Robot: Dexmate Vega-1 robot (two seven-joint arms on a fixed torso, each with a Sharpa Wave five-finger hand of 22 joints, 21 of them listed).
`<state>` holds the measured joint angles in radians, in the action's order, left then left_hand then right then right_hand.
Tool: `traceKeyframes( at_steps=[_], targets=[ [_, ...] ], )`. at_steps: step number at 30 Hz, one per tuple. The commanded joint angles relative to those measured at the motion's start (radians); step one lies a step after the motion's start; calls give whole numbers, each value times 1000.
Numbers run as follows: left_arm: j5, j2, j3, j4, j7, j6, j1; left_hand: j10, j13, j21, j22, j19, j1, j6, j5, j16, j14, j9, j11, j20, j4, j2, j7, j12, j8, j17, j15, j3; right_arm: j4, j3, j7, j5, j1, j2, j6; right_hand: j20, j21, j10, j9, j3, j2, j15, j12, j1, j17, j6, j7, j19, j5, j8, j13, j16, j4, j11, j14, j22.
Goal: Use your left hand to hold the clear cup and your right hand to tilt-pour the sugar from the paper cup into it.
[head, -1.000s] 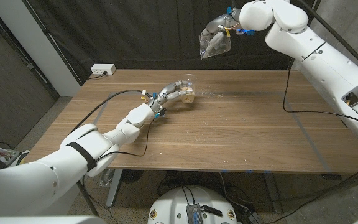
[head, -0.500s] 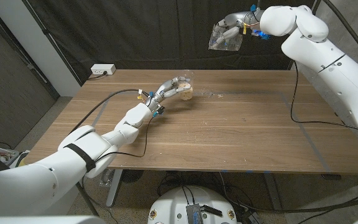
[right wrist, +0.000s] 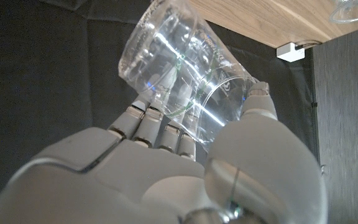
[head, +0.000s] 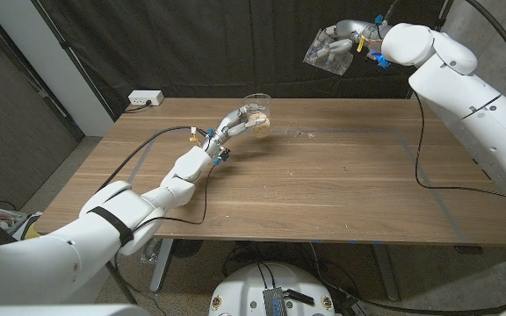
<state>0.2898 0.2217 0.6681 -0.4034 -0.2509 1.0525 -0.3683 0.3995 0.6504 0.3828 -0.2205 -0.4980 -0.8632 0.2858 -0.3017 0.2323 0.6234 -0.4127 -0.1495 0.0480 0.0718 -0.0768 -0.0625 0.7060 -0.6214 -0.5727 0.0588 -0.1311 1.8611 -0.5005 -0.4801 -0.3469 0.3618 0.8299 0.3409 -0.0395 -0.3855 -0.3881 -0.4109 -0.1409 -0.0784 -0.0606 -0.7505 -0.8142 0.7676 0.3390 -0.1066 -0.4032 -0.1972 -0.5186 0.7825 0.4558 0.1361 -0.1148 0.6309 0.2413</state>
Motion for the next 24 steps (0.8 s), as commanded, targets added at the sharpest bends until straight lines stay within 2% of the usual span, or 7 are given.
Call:
traceKeyframes(
  at_steps=[1, 14, 24],
  targets=[
    [5, 35, -43, -90, 18, 11, -51, 5, 2, 4, -3, 7, -6, 0, 0, -6, 13, 1, -4, 13, -1, -7, -1, 4, -5, -3, 115, -10, 11, 65, 295, 238, 138, 22, -13, -2, -6, -6, -3, -12, -6, -170, -2, -9, 3, 5, -2, -16, 2, -2, 3, 1, -4, -1, 9, 1],
    [-17, 120, -75, -318, 95, -110, -138, 2, 2, 5, -2, 9, -4, -1, 1, -8, 12, 1, -1, 10, -4, -9, 3, 3, -6, -5, 110, -15, -12, 111, 483, 331, 254, 17, -110, -3, -5, -13, -5, -13, -5, -171, 1, -7, 0, 4, -1, -19, 6, 0, 0, -6, -5, 4, 11, -3],
    [-39, 171, -100, -459, 151, -200, -194, 1, 3, 6, -3, 10, -3, -1, 1, -9, 12, 2, 0, 7, -6, -10, 2, 4, -7, -7, 108, -18, -59, 134, 592, 373, 332, 2, -229, 11, -20, -31, -9, -16, -3, -172, -1, -14, -1, 18, 6, -62, 9, -6, 0, -12, -1, 9, 19, -7]
  ],
)
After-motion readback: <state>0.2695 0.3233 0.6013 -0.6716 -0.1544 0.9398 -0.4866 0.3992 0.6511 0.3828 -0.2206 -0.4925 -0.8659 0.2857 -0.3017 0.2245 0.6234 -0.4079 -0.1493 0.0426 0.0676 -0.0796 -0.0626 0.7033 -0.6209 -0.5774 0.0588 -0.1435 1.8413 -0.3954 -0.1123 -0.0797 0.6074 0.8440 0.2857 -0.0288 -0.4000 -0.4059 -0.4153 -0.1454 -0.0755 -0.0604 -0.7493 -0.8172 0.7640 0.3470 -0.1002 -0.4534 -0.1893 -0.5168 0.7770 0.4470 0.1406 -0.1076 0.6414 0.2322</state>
